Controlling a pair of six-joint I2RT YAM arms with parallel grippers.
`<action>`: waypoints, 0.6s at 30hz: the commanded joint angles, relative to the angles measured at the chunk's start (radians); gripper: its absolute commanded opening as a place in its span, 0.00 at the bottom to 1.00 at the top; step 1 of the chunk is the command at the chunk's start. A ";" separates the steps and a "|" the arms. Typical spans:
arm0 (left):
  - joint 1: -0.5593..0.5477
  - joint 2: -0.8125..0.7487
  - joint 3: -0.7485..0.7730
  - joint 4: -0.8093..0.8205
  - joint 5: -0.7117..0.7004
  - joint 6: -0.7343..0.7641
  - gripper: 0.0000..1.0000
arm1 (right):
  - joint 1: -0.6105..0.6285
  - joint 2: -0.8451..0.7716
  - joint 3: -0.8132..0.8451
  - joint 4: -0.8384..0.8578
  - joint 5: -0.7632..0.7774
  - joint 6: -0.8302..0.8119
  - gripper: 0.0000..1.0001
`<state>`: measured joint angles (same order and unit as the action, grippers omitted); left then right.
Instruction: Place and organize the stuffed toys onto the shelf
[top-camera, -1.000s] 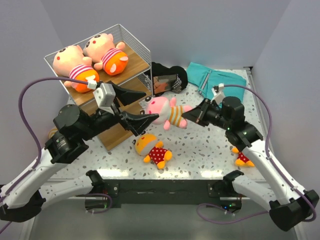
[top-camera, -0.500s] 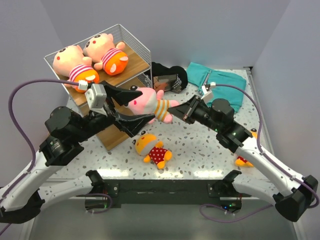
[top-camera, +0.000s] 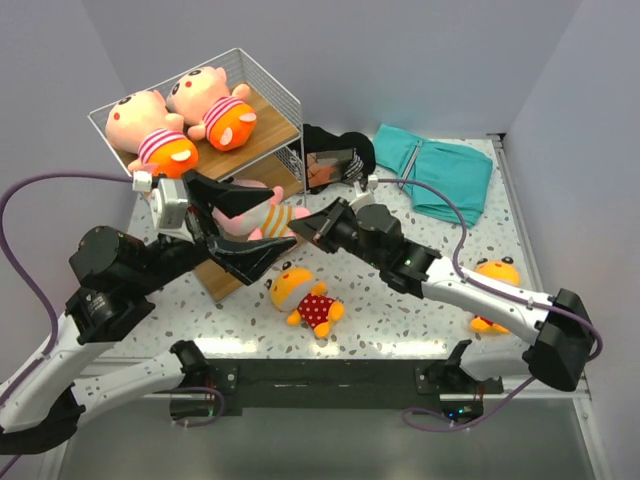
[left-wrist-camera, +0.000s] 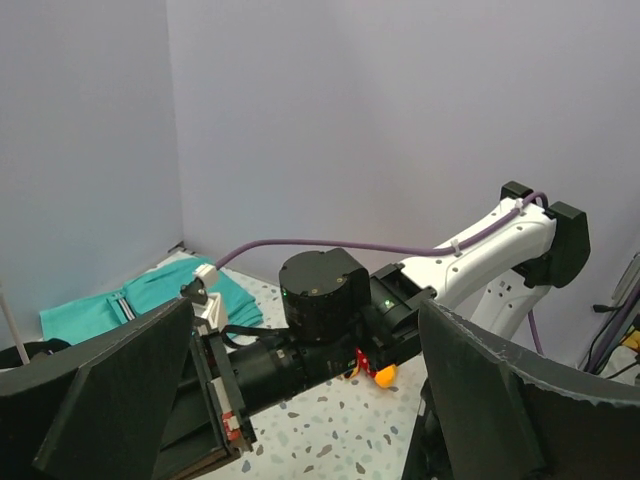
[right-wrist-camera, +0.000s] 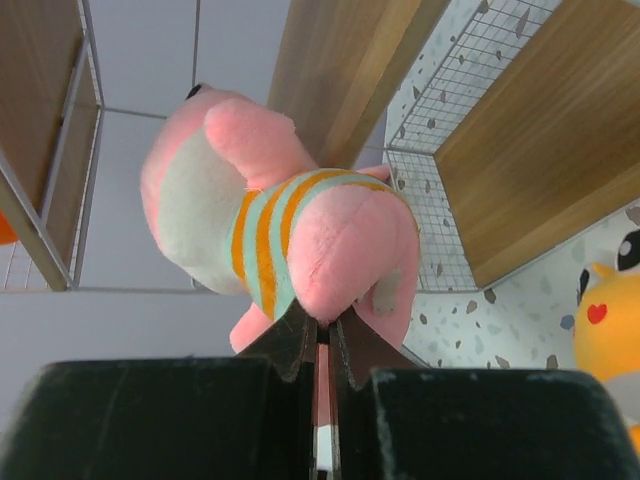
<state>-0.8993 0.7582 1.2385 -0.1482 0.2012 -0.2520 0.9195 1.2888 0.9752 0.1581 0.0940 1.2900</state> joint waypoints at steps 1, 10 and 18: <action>-0.004 -0.016 -0.007 0.021 -0.008 -0.021 1.00 | 0.028 0.033 0.115 0.130 0.165 0.051 0.00; -0.006 -0.053 -0.034 0.004 -0.045 -0.013 1.00 | 0.042 0.110 0.152 0.166 0.338 0.103 0.00; -0.004 -0.059 -0.053 0.002 -0.055 -0.012 1.00 | 0.058 0.214 0.229 0.185 0.392 0.124 0.00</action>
<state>-0.8993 0.7063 1.1954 -0.1593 0.1669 -0.2520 0.9657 1.4830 1.1465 0.2657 0.3805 1.3800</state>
